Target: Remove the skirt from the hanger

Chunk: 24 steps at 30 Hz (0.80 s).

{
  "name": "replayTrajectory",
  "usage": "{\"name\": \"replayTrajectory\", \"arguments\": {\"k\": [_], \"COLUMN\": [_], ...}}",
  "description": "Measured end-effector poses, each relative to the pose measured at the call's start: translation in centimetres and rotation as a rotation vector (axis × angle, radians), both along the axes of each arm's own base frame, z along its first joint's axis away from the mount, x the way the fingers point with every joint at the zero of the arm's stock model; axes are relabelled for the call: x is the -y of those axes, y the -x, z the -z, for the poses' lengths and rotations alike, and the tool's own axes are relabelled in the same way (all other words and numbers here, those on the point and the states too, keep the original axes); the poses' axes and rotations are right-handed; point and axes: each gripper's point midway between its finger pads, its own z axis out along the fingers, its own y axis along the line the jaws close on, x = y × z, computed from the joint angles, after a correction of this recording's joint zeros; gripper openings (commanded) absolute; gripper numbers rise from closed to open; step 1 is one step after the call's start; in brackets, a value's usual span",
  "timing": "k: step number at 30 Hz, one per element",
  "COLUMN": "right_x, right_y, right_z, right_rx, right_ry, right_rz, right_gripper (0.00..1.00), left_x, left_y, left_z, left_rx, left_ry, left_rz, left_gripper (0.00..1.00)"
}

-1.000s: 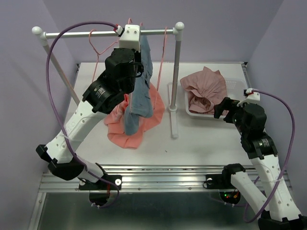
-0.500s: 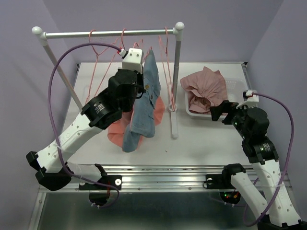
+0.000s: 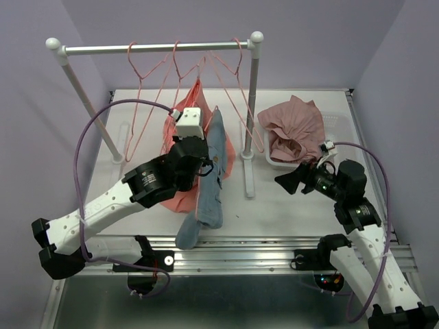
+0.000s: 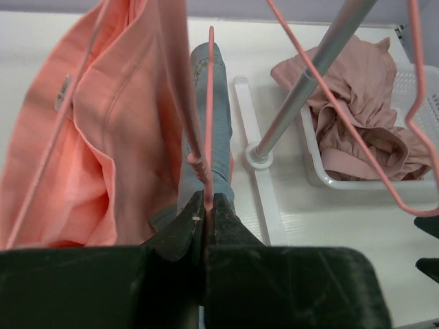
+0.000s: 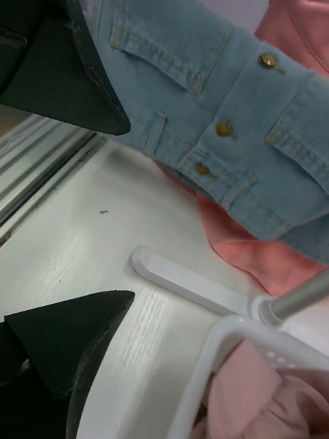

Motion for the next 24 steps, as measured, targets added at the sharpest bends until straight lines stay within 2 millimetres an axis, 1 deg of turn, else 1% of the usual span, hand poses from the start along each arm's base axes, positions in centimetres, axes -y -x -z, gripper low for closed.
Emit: {"name": "replayTrajectory", "arguments": {"k": [1, 4, 6, 9, 11, 12, 13, 14, 15, 16, 17, 18, 20, 24], "right_x": [-0.4, -1.3, -1.9, -3.9, -5.8, -6.3, -7.8, -8.8, -10.3, -11.3, -12.6, -13.4, -14.5, -15.7], "right_y": [0.4, 1.2, 1.6, 2.7, 3.9, 4.0, 4.7, 5.4, 6.7, 7.5, 8.9, 9.7, 10.1, 9.4], "right_z": [0.9, 2.6, 3.1, 3.5, 3.8, 3.9, 4.4, 4.6, 5.0, 5.3, 5.7, 5.8, 6.1, 6.9], "right_rx": [-0.030, -0.083, -0.090, -0.087, -0.085, -0.078, -0.063, -0.047, -0.024, 0.005, 0.029, 0.065, 0.128, 0.203], "right_ry": [-0.016, -0.047, -0.056, -0.052, -0.035, -0.028, -0.001, 0.016, 0.045, 0.074, 0.098, 0.119, 0.152, 0.203], "right_rz": [-0.026, -0.078, -0.108, -0.196, -0.281, -0.293, -0.342, -0.380, -0.443, -0.481, -0.540, -0.574, -0.606, -0.617], "right_gripper": [1.00, 1.00, 1.00, 1.00, 1.00, 1.00, 1.00, 1.00, 1.00, 1.00, 1.00, 1.00, 1.00, 1.00], "left_x": [0.2, 1.0, 1.6, 2.2, 2.4, 2.6, 2.6, 2.7, 2.7, 2.6, 2.5, 2.4, 2.3, 2.4], "left_y": [0.0, -0.4, -0.7, -1.3, -1.7, -1.9, -2.1, -2.4, -2.7, -2.9, -3.1, -3.2, -3.4, -3.4], "left_z": [0.8, 2.7, 3.5, 4.4, 4.8, 5.2, 5.3, 5.5, 5.7, 5.8, 5.9, 5.8, 5.7, 5.7], "left_rx": [-0.013, -0.053, -0.072, -0.086, -0.091, -0.096, -0.098, -0.102, -0.106, -0.109, -0.111, -0.112, -0.110, -0.115], "left_ry": [-0.002, -0.007, 0.005, 0.019, 0.030, 0.029, 0.033, 0.041, 0.046, 0.051, 0.057, 0.063, 0.078, 0.094], "left_rz": [-0.005, -0.026, -0.050, -0.089, -0.113, -0.125, -0.134, -0.145, -0.156, -0.164, -0.173, -0.179, -0.185, -0.187], "left_gripper": [0.00, 0.00, 0.00, 0.00, 0.00, 0.00, 0.00, 0.00, 0.00, 0.00, 0.00, 0.00, 0.00, 0.00]}}
